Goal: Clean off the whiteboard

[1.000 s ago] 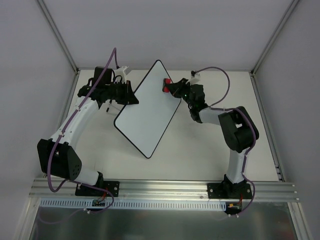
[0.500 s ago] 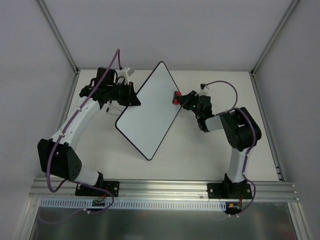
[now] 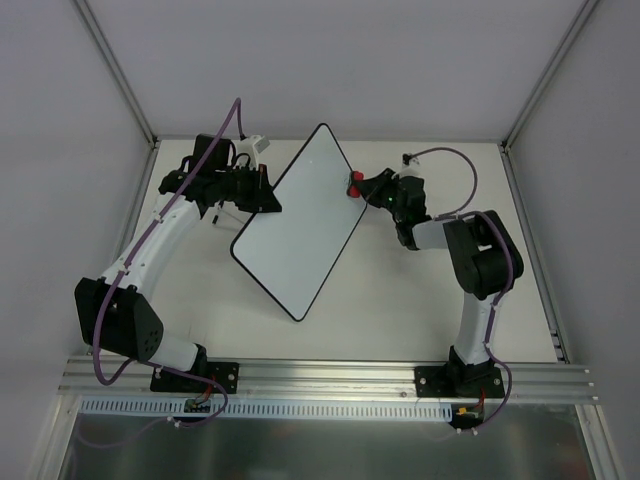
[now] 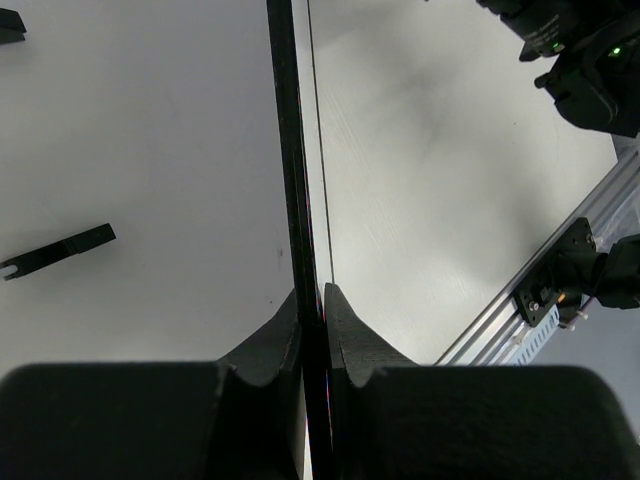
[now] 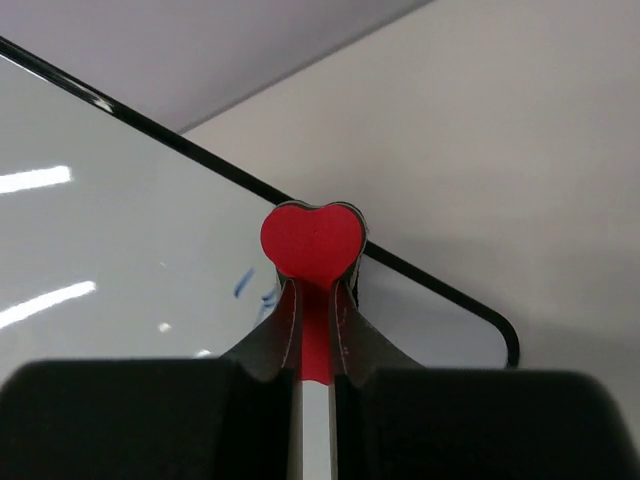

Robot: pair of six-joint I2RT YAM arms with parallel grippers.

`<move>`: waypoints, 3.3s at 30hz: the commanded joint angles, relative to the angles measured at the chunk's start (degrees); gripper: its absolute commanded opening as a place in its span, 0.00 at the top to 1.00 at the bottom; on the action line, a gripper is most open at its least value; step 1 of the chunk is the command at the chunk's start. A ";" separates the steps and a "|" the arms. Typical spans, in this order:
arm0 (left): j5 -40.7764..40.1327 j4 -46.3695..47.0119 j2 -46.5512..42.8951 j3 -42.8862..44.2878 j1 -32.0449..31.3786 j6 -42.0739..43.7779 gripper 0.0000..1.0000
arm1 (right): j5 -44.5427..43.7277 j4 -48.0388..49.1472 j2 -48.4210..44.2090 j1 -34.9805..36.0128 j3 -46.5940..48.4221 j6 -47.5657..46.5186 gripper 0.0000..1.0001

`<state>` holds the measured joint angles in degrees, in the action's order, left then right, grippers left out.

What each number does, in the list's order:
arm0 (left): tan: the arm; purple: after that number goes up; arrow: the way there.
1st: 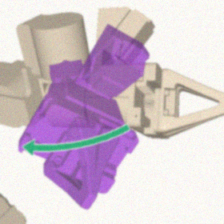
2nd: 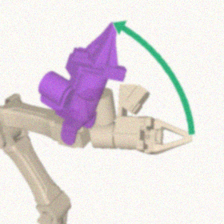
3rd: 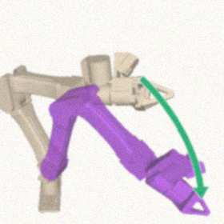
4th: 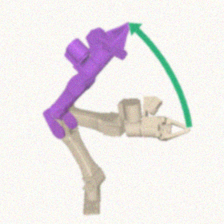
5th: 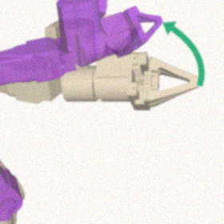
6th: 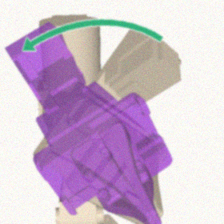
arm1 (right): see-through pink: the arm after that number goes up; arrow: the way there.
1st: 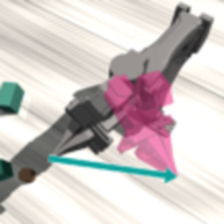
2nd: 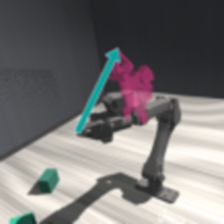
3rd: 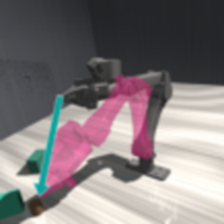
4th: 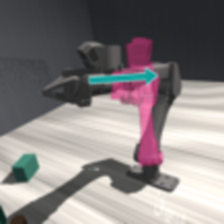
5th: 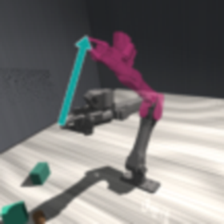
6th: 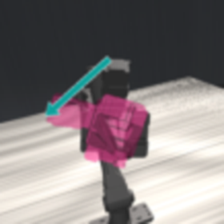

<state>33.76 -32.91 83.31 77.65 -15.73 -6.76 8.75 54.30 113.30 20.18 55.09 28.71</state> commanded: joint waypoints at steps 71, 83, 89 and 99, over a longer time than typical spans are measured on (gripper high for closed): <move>5.18 -7.96 2.74 4.62 -4.66 9.40 1.00 | 15.33 2.21 0.61 1.00 -6.22 -3.40 1.00; 5.18 -7.96 2.74 4.88 -4.66 8.96 1.00 | 15.33 2.74 -2.64 0.90 -6.58 -4.10 1.00; 5.44 -7.96 3.53 5.23 -4.66 8.79 1.00 | 14.01 3.79 -5.54 9.07 -5.70 -3.75 1.00; 5.97 -7.96 4.32 5.94 -4.75 8.52 1.00 | 13.57 9.85 -6.42 19.19 -6.48 -0.94 1.00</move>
<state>27.79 -39.38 85.14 83.83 -16.75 -5.04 17.19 62.13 107.02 33.15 48.18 26.22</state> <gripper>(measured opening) 0.086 0.075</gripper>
